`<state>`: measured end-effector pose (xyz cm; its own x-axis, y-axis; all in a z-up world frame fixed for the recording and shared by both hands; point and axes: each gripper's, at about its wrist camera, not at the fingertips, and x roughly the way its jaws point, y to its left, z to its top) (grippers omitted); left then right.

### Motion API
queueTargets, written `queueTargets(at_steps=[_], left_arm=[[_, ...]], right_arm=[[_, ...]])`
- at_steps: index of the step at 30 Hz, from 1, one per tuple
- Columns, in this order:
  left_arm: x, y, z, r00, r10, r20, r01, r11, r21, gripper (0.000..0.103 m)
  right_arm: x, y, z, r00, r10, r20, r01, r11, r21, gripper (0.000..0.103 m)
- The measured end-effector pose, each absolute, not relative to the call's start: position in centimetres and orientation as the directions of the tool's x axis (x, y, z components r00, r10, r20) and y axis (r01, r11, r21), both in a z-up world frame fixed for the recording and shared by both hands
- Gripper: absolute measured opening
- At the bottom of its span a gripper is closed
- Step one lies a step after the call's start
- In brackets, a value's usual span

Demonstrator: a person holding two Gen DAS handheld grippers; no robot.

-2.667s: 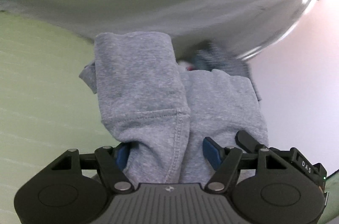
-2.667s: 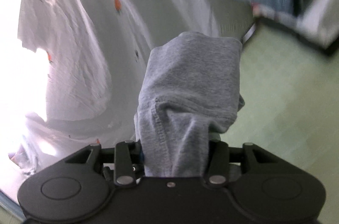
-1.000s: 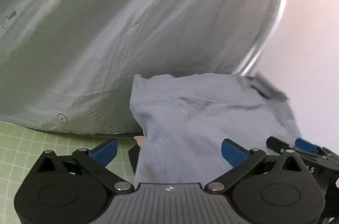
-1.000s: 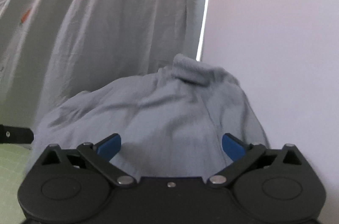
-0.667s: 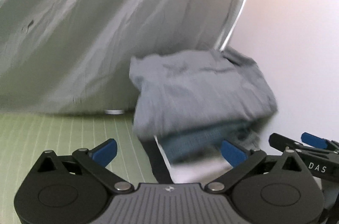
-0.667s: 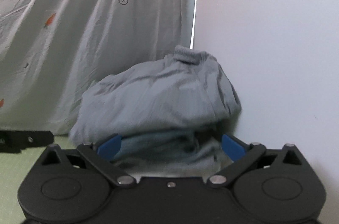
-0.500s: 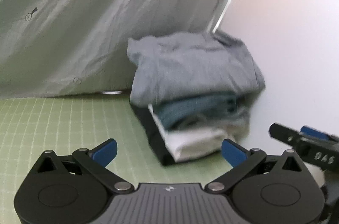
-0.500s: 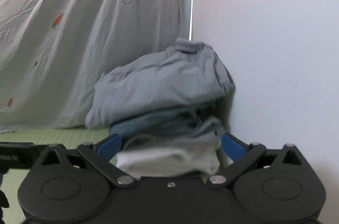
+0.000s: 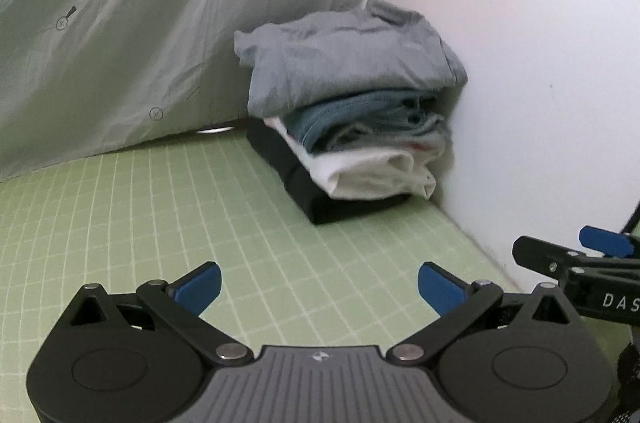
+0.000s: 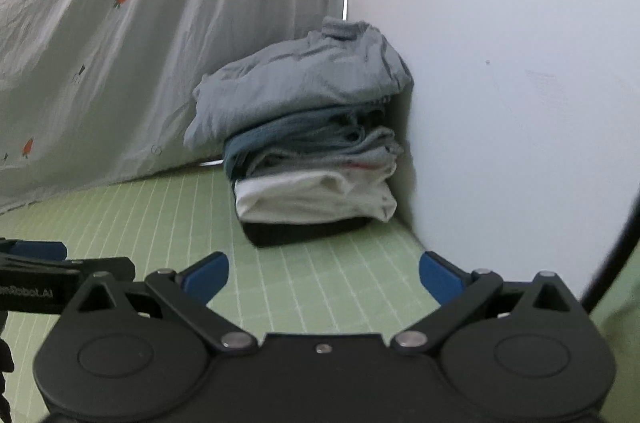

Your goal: Fold clothes

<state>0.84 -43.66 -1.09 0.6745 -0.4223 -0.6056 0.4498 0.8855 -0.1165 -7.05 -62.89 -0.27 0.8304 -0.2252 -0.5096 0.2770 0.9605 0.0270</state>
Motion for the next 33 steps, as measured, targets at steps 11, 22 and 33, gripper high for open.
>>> queueTargets(at_steps=[11,22,33], left_arm=[[-1.4,-42.6,-0.6,0.692,-0.404,-0.599,0.45,0.889,-0.08,0.103],[-2.4,-41.9,0.0,0.711,-0.385,-0.589,0.433,0.899,-0.064,0.103],[-1.9,-41.8,0.0,0.714,-0.376,-0.591,0.422,0.904,-0.066,0.103]], right_arm=[[-9.4,-61.6,-0.7,0.819,-0.255,-0.515,0.305,0.952,0.013,0.103],[-9.5,-60.7,-0.6,0.829,-0.232,-0.509,0.276,0.961,0.012,0.103],[-9.3,-60.3,-0.6,0.833,-0.225,-0.505,0.263,0.965,0.004,0.103]])
